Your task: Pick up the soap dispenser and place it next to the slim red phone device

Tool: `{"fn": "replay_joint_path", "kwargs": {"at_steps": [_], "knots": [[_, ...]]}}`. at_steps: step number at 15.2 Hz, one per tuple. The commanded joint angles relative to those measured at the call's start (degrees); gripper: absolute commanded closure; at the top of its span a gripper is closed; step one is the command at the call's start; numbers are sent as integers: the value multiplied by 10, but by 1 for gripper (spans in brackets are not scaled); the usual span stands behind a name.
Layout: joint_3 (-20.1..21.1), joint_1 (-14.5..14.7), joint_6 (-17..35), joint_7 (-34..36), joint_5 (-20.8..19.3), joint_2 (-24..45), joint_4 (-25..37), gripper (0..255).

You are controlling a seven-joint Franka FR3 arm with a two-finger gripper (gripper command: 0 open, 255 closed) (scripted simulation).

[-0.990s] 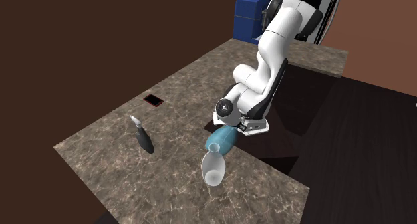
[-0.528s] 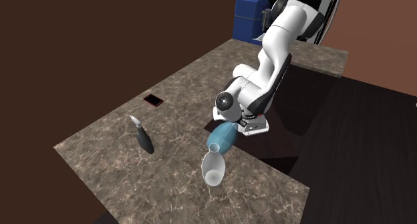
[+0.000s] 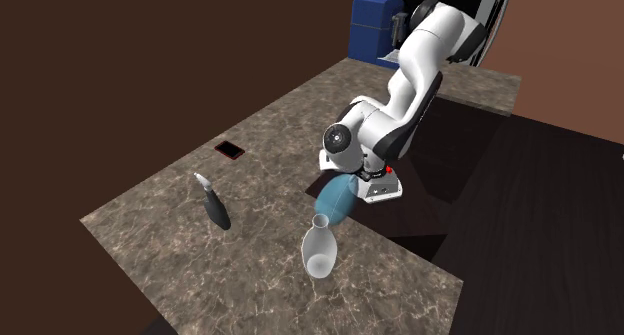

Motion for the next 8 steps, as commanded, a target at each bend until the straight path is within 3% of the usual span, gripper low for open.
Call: {"fn": "replay_joint_path", "kwargs": {"at_steps": [1, 8], "knots": [[-7, 0, -25, -3, -6, -14, 11, 255], [-28, -2, -95, -10, -24, -46, 49, 255]]}}
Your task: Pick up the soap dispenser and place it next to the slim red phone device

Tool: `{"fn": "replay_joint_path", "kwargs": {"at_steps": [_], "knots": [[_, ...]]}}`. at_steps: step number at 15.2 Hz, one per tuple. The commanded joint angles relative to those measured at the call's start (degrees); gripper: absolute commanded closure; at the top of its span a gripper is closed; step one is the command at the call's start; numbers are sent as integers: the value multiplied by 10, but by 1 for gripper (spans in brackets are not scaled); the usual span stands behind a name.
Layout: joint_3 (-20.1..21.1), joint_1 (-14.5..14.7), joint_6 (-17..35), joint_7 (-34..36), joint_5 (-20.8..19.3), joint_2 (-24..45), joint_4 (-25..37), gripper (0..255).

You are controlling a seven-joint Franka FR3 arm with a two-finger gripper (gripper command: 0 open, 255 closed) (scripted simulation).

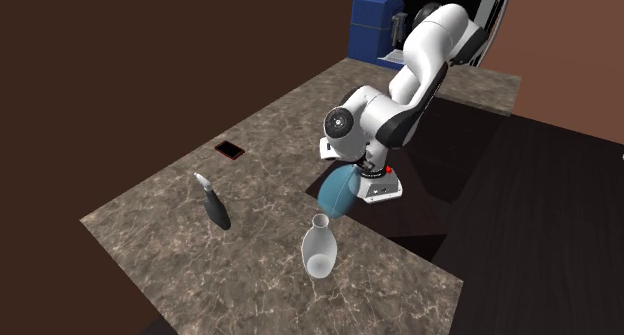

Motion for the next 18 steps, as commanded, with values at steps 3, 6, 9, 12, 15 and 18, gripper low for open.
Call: {"fn": "replay_joint_path", "kwargs": {"at_steps": [3, 6, 9, 12, 15, 18], "knots": [[-11, -3, -35, -5, -11, -13, 23, 255], [-19, -4, -62, -8, -19, -20, 42, 255], [-26, -6, -87, -11, -26, -25, 63, 255], [-32, -8, -111, -14, -33, -29, 83, 255], [-38, -10, -134, -16, -40, -31, 105, 255], [-44, -12, -155, -19, -46, -31, 127, 255]]}}
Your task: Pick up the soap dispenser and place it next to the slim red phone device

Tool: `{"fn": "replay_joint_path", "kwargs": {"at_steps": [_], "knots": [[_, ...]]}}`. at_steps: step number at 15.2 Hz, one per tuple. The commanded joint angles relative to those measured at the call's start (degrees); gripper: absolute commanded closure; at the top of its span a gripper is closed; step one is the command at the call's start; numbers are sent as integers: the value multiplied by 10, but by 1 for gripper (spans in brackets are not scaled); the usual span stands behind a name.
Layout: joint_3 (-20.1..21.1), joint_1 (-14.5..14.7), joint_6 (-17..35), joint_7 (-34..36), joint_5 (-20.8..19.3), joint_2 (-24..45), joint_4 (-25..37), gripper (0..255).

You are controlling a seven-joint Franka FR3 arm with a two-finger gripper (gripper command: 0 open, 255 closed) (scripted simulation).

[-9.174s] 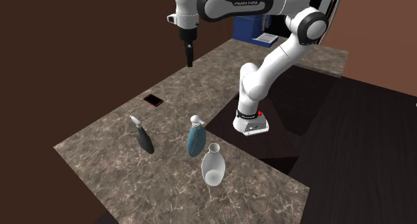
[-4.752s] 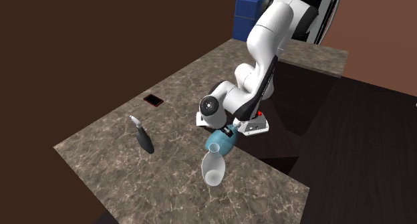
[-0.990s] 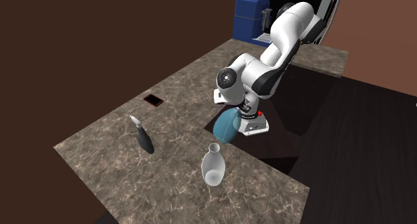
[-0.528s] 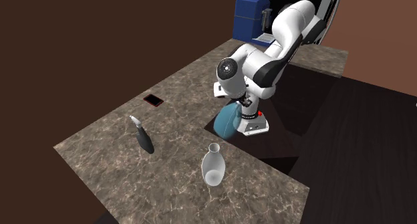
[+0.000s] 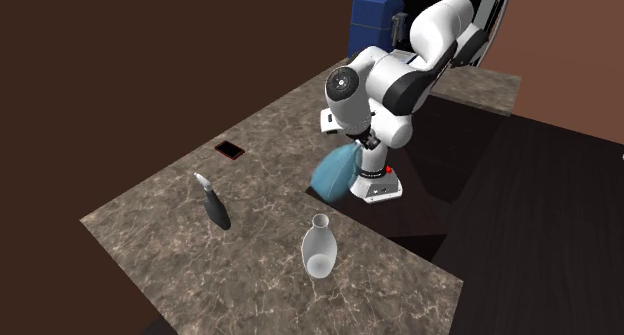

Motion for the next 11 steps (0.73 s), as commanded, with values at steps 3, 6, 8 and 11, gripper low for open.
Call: {"fn": "replay_joint_path", "kwargs": {"at_steps": [3, 6, 8, 11], "knots": [[-49, -18, 1, -45, -64, -9, -10, 255], [-95, -38, 17, -87, -124, -9, -19, 255], [-125, -53, 31, -114, -164, -4, -21, 255], [-170, -77, 55, -152, -222, 11, -19, 255]]}}
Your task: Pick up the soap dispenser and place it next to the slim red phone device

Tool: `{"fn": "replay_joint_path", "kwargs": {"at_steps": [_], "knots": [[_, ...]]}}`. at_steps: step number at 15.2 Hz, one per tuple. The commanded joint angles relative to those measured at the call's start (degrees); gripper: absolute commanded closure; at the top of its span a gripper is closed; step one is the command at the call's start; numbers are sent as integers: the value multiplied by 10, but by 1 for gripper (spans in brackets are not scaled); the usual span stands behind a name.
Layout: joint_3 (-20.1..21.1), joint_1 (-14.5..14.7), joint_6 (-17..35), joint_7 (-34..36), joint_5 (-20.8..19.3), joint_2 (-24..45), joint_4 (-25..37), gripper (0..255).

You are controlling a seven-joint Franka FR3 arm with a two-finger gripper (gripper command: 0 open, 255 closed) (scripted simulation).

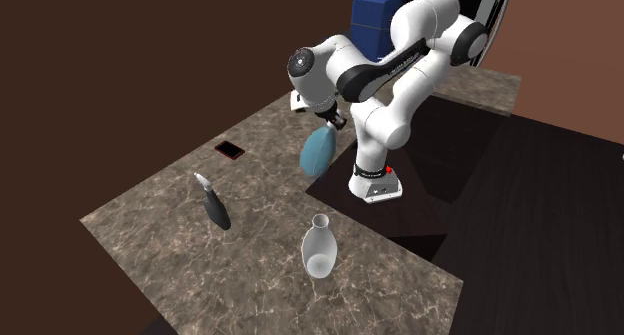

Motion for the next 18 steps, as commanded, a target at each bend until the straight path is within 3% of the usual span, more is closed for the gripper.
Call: {"fn": "replay_joint_path", "kwargs": {"at_steps": [1, 10, 18], "knots": [[-32, -17, 15, -28, -42, 12, 6, 255], [-157, -77, 107, -123, -184, 111, 60, 255], [-254, -107, 193, -199, -256, 239, 156, 255]]}}
